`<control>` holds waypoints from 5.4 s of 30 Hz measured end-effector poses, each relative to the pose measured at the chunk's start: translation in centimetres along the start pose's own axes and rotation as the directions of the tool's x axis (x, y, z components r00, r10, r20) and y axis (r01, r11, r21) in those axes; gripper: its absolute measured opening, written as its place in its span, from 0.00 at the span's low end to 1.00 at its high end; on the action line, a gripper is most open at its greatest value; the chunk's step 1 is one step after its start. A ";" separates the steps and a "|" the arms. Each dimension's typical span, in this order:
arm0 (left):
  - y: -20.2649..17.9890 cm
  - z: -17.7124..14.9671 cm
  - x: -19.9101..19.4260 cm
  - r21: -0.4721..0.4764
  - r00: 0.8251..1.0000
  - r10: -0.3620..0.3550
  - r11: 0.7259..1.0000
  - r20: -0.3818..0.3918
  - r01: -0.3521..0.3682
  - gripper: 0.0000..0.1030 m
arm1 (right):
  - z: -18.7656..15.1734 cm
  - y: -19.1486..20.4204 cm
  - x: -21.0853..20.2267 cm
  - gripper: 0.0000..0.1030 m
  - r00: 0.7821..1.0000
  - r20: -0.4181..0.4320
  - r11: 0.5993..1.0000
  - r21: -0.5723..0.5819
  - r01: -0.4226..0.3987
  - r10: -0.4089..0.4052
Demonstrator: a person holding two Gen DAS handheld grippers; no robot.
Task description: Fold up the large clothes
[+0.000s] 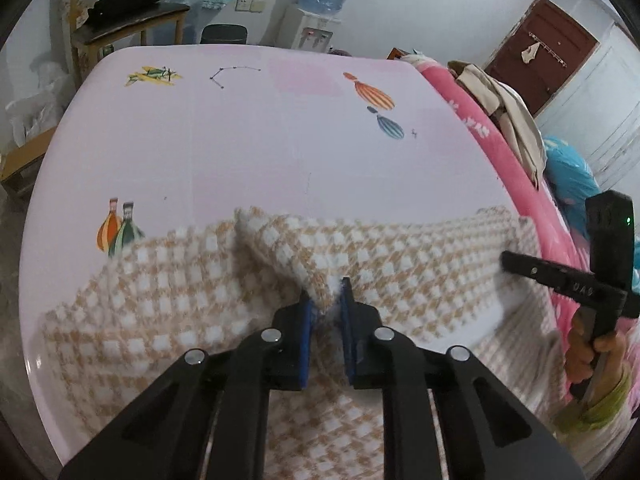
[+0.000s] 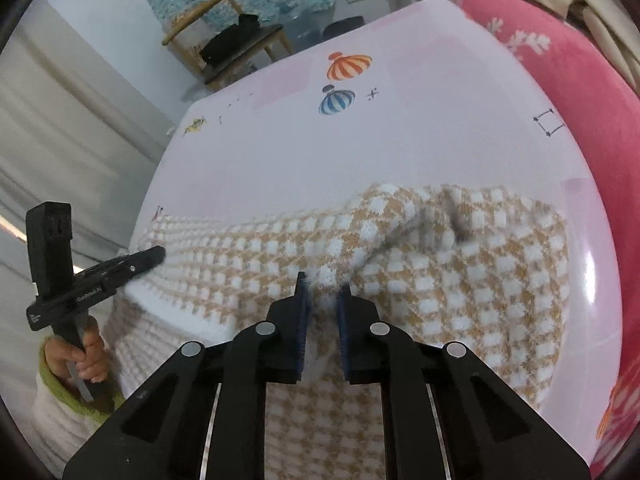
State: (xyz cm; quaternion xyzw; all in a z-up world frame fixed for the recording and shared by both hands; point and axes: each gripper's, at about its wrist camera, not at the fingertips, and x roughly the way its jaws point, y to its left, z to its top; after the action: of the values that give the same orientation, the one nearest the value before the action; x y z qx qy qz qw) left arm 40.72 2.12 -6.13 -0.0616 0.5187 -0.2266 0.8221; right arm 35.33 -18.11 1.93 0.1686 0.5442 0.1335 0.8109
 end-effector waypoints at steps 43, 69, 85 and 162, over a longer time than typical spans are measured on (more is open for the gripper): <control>-6.4 -4.8 -1.1 0.309 0.990 0.131 0.940 0.055 -0.141 0.30 | -3.8 7.4 2.1 0.42 0.981 0.071 0.907 -0.374 0.192 -0.179; -5.3 -4.6 -4.0 0.171 0.982 0.154 0.970 0.106 -0.171 0.41 | -2.7 7.6 -0.4 0.52 0.959 0.154 0.942 -0.201 0.268 -0.240; -4.3 -13.0 -14.9 0.063 0.946 0.253 0.961 0.202 -0.271 0.73 | -12.2 10.3 -9.6 0.81 0.974 0.188 0.954 -0.249 0.170 -0.125; -2.3 -20.3 -10.4 0.103 0.902 0.428 0.896 0.062 -0.432 0.29 | -14.0 0.5 -10.7 0.59 0.981 0.157 0.992 -0.026 0.123 -0.117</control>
State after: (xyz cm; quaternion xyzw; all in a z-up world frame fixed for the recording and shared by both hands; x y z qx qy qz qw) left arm 18.42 7.34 -6.00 0.0973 0.4902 -0.0677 0.8635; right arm 18.39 -20.13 6.20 0.1307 0.4863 0.0805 0.8602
